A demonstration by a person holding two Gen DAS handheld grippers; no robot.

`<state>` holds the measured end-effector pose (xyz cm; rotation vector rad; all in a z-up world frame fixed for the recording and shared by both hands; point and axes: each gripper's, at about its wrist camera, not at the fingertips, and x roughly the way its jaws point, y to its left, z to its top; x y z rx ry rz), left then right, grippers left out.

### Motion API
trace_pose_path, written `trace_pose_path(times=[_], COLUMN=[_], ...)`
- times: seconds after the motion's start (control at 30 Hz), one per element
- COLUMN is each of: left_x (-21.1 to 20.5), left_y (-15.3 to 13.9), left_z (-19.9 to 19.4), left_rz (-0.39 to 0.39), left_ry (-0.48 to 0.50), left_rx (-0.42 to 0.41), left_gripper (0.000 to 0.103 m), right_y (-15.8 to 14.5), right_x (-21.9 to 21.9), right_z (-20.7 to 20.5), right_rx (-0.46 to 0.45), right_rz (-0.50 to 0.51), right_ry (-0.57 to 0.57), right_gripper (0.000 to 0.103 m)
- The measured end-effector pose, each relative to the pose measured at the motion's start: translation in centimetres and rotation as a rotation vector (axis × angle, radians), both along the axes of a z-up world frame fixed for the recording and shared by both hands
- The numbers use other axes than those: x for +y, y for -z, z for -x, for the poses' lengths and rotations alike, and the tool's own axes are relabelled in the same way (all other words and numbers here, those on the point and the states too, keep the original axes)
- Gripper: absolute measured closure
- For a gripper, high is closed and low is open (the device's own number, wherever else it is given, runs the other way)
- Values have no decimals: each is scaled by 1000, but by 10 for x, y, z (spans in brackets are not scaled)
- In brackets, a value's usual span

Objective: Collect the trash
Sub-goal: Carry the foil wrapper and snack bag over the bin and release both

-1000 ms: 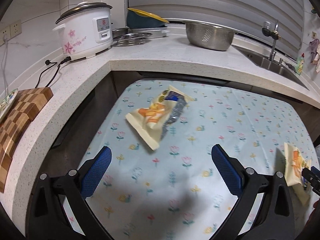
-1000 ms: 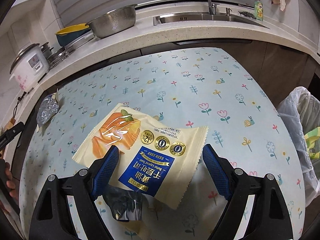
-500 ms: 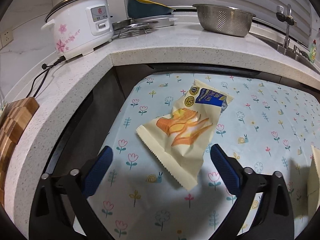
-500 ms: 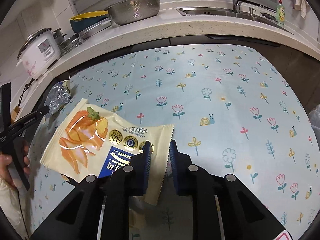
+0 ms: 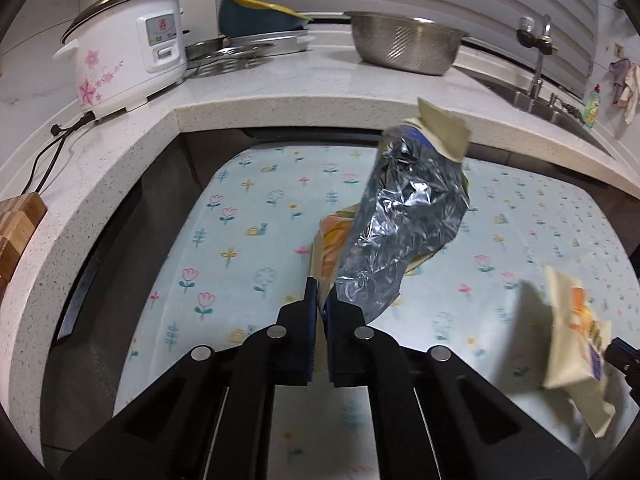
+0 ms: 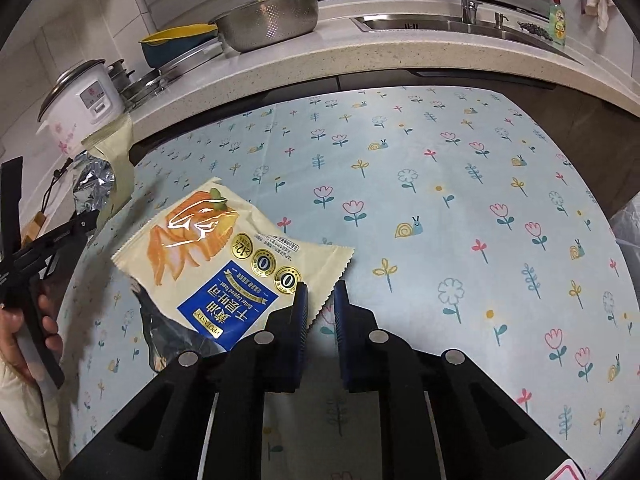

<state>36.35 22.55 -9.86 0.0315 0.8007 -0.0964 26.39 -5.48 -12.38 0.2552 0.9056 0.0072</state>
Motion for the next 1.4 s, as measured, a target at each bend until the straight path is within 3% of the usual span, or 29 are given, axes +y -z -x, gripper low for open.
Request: trace_pose_path(times=[0.1,0.17,0.23,0.47,0.53,0.6,0.63,0.67,1.03,1.4], left_x=[-15,-27,-37,-74,-82,-87,-89,-90,-123,-201], left_y=[-9,-14,-16,-3,-1,0,0,-1,-26,-58], left_z=[14,24,32,50,52,53,53,54,81,137], left_rz=[27,47,62,85,89,91,95,96,87,83], left_ry=[32,57,75,128,135,136,136,134,176,294], left_rx=[-8,-5,-1,51,61,68,71,71,38,-3], left_gripper=[99,99,99,99,99,99,99,99,99,99], right_y=[-7,-10,-12,-3,0,2,3,2,-32,-66], right_x=[-3,-6,-9,3,10,18,21,22,-39,-118], right_z=[8,13,17,2,-3,-7,-8,-8,36,111], right_rx=[-16,-28,-35,-8,-2,11,17,17,-82,-158], right_rz=[-7,-18,-52,-148,-165,-163,-155,-151,-142,-130], right_ry=[9,15,16,-36,-61,-87,-97,-101,41,170], right_gripper=[73,48,37,35,41,62,80,91,96,96])
